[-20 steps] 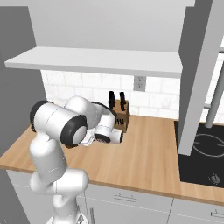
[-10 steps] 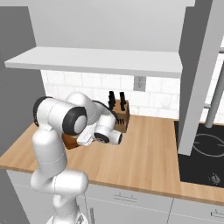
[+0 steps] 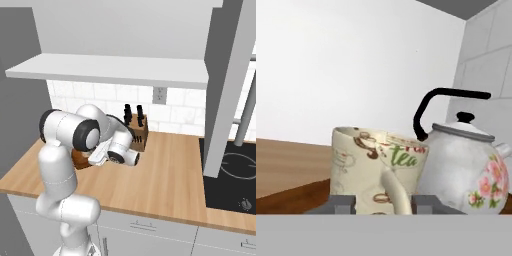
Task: Pick the kettle from the counter and place it on the tray. Then pick the mug from the cabinet and place it on the tray. Then close the cabinet doors.
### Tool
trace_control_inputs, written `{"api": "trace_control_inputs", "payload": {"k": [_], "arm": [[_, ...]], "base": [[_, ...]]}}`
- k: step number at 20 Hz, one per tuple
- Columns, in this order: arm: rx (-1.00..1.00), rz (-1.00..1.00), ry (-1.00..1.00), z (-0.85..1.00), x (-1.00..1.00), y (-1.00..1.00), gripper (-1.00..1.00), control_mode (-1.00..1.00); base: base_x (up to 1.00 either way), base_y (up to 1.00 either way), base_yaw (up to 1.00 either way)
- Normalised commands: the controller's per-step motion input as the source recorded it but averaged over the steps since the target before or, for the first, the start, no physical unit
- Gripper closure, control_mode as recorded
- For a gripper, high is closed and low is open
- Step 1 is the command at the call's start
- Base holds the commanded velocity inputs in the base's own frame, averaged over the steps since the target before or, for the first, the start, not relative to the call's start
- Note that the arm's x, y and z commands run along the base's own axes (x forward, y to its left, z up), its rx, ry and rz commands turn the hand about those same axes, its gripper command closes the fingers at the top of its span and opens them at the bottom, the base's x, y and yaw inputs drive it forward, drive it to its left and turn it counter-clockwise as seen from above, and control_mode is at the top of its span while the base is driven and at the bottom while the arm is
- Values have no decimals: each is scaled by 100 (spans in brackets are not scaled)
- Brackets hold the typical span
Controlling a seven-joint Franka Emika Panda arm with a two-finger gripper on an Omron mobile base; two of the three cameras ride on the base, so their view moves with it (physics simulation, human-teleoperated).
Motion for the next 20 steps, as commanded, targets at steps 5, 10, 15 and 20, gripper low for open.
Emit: {"api": "trace_control_inputs", "payload": {"k": [5, 10, 15, 20], "arm": [[0, -7, 5, 0, 0, 0, -100, -100], [0, -14, 6, 20, -8, -12, -100, -100], [0, -18, 3, 62, -35, -15, -100, -100], [-2, -18, 1, 80, -47, -6, -100, -100]], "base": [[0, 0, 0], [0, 0, 0], [0, 0, 0], [0, 0, 0]]}}
